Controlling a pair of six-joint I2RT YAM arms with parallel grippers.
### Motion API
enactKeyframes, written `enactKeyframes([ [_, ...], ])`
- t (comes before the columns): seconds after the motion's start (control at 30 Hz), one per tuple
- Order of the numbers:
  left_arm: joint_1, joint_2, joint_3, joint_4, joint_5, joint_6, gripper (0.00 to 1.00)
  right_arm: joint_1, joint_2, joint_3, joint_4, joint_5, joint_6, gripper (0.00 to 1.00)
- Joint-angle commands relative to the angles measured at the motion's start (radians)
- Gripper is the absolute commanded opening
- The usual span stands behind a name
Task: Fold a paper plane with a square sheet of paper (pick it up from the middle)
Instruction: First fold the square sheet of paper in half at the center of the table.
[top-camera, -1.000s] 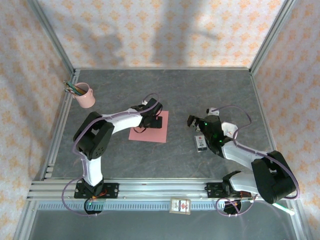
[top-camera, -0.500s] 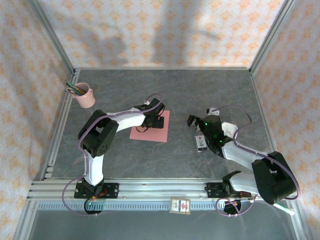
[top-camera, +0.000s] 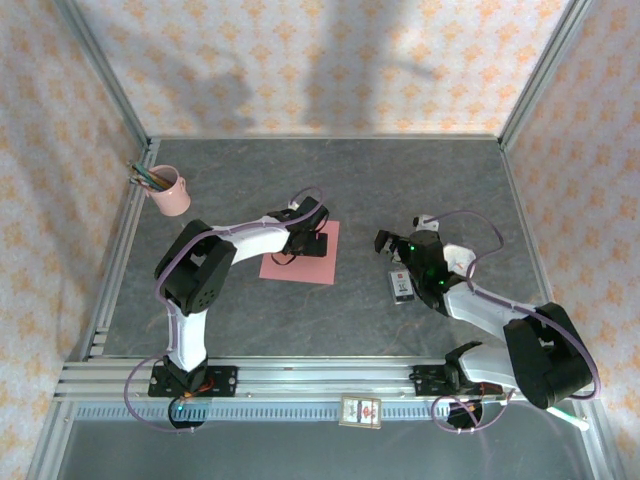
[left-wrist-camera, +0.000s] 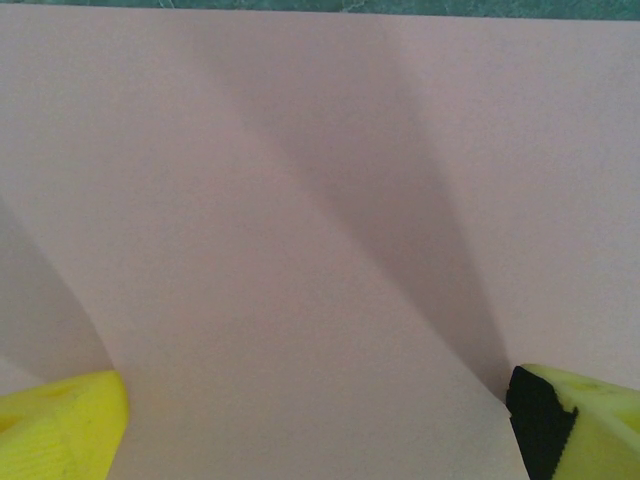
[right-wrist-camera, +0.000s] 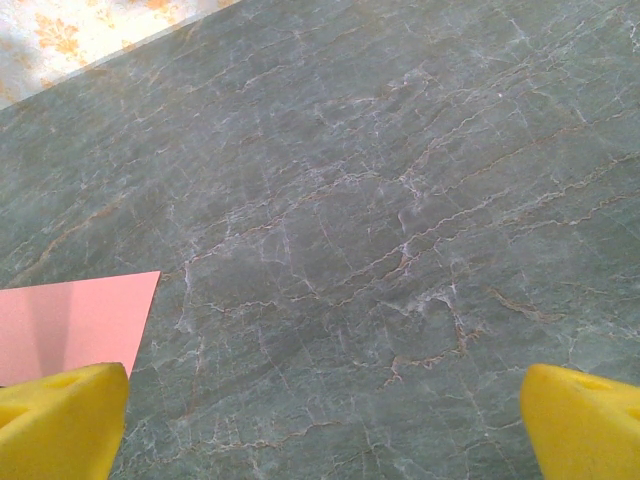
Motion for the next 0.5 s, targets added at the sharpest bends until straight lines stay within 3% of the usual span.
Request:
enactKeyframes([
  [0.0,0.007,0.022,-0.035,-0.03,0.024,-0.001,0.96,0.0,-0.01,0.015,-0.002,0.021,-0.003,1.0],
  [0.47,0.007,0.036,-0.009,-0.048,0.002,0.013,0.92,0.0,0.002,0.021,-0.007,0.023,-0.002,1.0],
])
